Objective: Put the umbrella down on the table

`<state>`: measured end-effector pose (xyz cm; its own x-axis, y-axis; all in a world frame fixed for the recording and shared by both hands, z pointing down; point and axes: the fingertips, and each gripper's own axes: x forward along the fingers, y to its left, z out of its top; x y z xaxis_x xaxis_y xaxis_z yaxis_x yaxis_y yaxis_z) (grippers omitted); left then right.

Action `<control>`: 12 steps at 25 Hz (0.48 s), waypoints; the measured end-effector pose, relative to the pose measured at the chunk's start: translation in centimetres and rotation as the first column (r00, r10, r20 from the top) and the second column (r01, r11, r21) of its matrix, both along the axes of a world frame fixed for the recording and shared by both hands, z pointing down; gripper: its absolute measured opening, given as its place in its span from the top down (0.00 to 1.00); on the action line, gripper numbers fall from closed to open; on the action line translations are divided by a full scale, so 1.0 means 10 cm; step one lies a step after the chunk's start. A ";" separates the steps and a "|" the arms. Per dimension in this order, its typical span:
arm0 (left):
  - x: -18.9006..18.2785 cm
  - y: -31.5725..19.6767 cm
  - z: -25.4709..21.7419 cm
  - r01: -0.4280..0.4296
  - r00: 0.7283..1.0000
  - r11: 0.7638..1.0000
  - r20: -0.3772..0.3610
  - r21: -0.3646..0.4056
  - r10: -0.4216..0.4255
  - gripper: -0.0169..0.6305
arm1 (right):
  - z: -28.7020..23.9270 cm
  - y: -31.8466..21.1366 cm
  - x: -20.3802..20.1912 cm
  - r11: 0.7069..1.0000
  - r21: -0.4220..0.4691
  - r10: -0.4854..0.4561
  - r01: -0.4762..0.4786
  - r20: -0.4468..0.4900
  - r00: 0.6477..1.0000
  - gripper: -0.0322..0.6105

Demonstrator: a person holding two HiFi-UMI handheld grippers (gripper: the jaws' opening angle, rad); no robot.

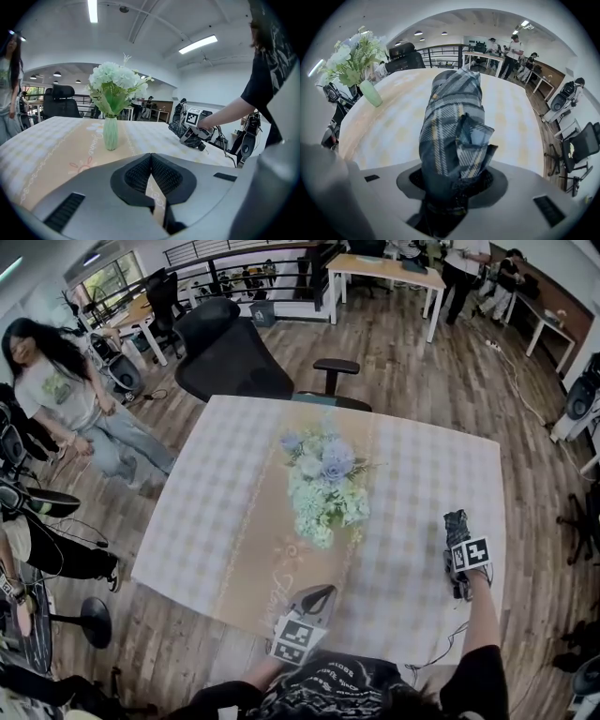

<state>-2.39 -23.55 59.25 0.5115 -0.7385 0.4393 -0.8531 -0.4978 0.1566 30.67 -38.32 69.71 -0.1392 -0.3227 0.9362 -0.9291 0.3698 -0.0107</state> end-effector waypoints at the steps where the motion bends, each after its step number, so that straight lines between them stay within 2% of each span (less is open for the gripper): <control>1: 0.00 0.00 0.00 0.000 1.000 1.000 0.001 0.001 0.000 0.94 | 0.03 0.01 0.01 1.000 -0.015 0.006 -0.006 -0.006 1.000 0.64; 5: -0.02 0.03 -0.01 0.000 1.000 1.000 0.006 0.002 0.000 0.94 | 0.12 0.03 0.05 0.998 -0.049 0.032 -0.032 -0.006 0.999 0.63; 12: -0.01 0.05 0.00 -0.008 1.000 1.000 0.014 0.004 0.008 0.94 | 0.14 0.04 0.08 0.997 -0.040 0.075 -0.073 0.049 0.996 0.60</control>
<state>-2.53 -23.00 59.27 0.5116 -0.7357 0.4438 -0.8509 -0.5055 0.1429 31.43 -37.91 71.15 -0.1639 -0.2976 0.9405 -0.9517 0.2986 -0.0714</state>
